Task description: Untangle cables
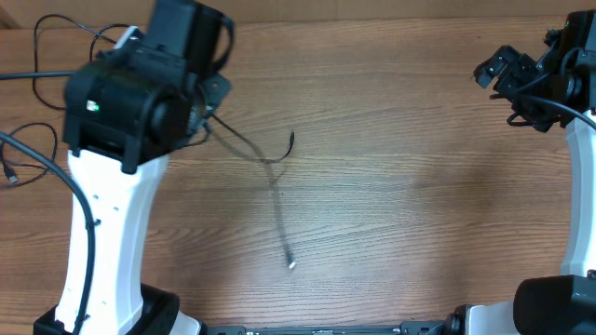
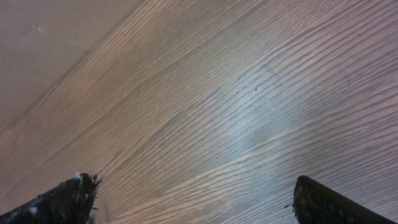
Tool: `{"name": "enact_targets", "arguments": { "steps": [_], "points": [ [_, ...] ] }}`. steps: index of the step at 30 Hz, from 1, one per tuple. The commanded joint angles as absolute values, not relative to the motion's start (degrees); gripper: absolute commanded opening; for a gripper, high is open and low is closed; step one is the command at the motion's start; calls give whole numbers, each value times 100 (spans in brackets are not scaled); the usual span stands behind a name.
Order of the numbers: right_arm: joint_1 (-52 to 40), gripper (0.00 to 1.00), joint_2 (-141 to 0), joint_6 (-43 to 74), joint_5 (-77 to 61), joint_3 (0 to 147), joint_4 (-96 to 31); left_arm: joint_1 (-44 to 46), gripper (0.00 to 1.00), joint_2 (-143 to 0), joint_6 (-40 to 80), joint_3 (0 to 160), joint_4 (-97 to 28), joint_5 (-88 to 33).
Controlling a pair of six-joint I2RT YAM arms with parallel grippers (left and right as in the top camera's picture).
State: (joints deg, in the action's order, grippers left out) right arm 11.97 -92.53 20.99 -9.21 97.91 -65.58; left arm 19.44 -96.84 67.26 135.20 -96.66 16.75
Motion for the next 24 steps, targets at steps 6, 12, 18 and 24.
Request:
{"name": "enact_targets", "arguments": {
  "steps": [6,12,18,24],
  "points": [
    [1192,100,-9242,2123,-945,9870,-6525,679,4,-9644,6934,12978,-9682,921],
    [1192,100,-9242,2123,-945,9870,-6525,242,4,-9644,7343,12130,-9682,786],
    [1192,100,-9242,2123,-945,9870,-6525,-248,4,-9644,8187,11273,-9682,902],
    [1192,100,-9242,2123,-945,9870,-6525,-1194,4,-9647,8683,10827,-9649,985]
  ]
}}
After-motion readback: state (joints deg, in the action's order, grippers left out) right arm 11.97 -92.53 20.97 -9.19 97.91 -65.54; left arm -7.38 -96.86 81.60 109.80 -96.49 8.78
